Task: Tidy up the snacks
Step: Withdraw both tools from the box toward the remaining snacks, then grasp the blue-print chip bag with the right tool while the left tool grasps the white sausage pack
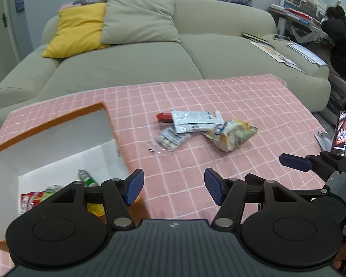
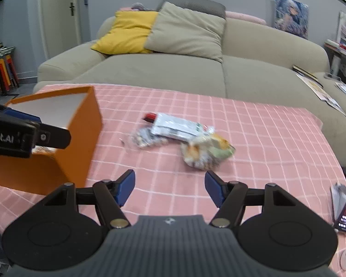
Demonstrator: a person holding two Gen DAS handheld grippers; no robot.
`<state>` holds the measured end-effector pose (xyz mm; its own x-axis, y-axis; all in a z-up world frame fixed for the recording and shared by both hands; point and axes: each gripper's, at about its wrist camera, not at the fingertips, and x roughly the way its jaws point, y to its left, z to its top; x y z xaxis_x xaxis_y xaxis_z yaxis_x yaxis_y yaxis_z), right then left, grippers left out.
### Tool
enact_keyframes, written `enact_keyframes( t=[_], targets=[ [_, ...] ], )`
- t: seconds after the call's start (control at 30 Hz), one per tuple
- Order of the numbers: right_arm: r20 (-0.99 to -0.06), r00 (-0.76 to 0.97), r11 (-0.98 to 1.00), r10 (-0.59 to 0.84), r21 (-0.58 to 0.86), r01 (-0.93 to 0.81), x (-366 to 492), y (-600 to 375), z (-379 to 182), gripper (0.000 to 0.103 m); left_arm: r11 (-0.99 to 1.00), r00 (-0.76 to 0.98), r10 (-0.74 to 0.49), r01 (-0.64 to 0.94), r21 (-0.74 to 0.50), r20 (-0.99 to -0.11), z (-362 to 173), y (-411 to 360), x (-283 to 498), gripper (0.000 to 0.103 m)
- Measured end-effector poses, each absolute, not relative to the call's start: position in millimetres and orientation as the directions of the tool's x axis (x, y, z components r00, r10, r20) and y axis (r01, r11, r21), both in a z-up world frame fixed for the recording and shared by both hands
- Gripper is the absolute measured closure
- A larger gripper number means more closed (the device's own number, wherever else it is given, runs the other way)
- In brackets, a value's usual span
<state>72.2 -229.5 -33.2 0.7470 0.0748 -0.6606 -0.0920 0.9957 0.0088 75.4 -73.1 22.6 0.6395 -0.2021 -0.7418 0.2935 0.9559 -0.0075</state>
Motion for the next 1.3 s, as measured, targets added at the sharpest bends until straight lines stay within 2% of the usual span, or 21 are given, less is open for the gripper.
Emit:
enact_keyframes(
  t=[0.37, 0.57, 0.83, 1.17, 1.3],
  targets=[
    [-0.656, 0.754, 0.996, 0.033, -0.040, -0.078, 117.9, -252.2, -45.5, 0.038, 0.932, 0.603, -0.207, 0.360, 0.032, -0.770, 11.1, -101.3, 122.4, 0.032],
    [-0.684, 0.729, 0.996, 0.018, -0.054, -0.076, 165.9, -259.1, -51.4, 0.023, 0.924, 0.578, -0.188, 0.379, 0.057, -0.794, 4.0, -111.6, 158.5, 0.032],
    [-0.728, 0.684, 0.994, 0.039, -0.044, -0.104, 219.6, -253.5, -65.9, 0.023, 0.917, 0.551, -0.155, 0.389, 0.088, -0.820, -6.7, -120.5, 197.0, 0.032],
    [-0.811, 0.583, 0.989, 0.036, -0.053, -0.135, 249.3, -252.2, -98.1, 0.026, 0.904, 0.506, -0.154, 0.419, 0.086, -0.849, -24.3, -129.8, 232.2, 0.032],
    [-0.813, 0.580, 0.988, 0.042, -0.052, -0.144, 246.6, -259.3, -99.8, 0.039, 0.888, 0.474, -0.151, 0.451, 0.092, -0.867, -35.3, -138.3, 242.5, 0.031]
  ],
)
